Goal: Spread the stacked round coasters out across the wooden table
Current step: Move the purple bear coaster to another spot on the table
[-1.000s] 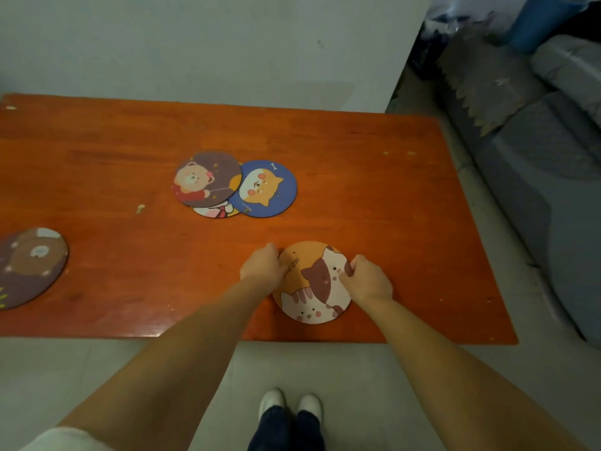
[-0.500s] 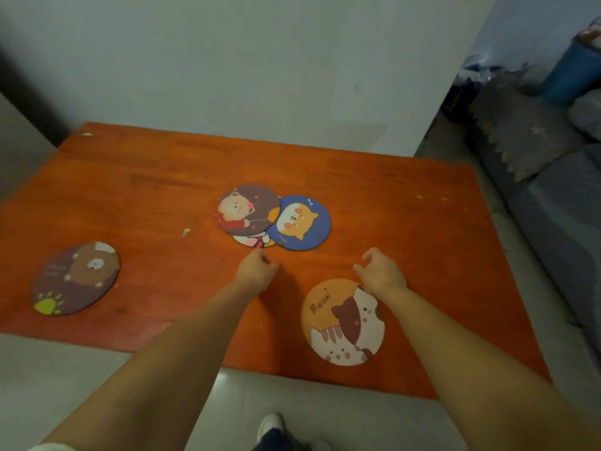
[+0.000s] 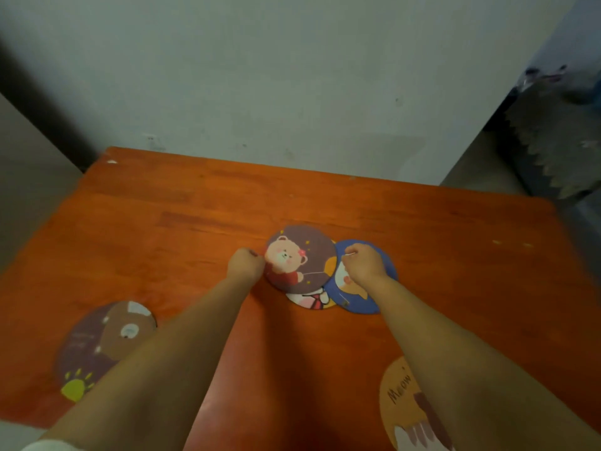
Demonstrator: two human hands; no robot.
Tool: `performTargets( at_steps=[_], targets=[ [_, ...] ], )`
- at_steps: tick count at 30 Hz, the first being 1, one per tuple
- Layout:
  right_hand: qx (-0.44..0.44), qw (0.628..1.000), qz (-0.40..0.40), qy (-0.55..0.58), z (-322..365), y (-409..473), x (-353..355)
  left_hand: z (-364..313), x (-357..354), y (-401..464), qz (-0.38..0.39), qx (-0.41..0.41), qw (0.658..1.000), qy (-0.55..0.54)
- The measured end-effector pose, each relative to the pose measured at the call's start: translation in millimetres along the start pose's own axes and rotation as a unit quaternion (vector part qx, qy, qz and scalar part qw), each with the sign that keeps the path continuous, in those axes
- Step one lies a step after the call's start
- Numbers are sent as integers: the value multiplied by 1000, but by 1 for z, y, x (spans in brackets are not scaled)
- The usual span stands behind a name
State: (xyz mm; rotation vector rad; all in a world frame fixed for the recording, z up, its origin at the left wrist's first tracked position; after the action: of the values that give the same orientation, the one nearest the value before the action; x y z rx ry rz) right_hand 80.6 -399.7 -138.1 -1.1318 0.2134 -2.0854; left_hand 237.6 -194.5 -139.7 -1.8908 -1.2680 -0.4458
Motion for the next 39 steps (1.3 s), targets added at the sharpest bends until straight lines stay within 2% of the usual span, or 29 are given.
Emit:
performTargets(
  at_steps=[3, 6, 12, 16, 23, 30, 34, 39],
  targets=[
    [-31, 998, 5, -53, 1, 12, -16, 0, 0, 23, 7, 16, 999, -29],
    [-52, 996, -8, -75, 0, 21, -24, 2, -10, 29, 55, 65, 992, -94],
    [-116, 991, 27, 64, -1, 27, -31, -1, -20, 33, 104, 121, 975, -153],
    [-123, 985, 16, 121, -6, 22, -16, -12, -18, 26, 131, 109, 966, -193],
    [-108, 962, -97, 230, -49, -7, 70, -75, -52, -30, 191, 29, 961, -197],
    [-122, 936, -195, 265, -176, -79, 188, -144, -145, -165, 254, -42, 949, -183],
    [-124, 932, -220, 261, -243, -120, 240, -157, -192, -245, 253, -58, 947, -191],
    [-105, 939, -213, 250, -293, -143, 284, -155, -235, -307, 237, -34, 947, -213]
  ],
)
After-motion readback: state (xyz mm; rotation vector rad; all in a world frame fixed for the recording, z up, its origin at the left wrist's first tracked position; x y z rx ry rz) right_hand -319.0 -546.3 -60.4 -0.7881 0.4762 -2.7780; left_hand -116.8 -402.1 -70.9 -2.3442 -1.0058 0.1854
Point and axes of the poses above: each hand's wrist, its own y-axis towards the middle knuckle, its own x-axis out of the back of the hand, z = x × y, the point moved 8 cm from there along y, towards the middle knuckle, and after that the axes turned 5 degrees about -z, right-handed, at the moved point
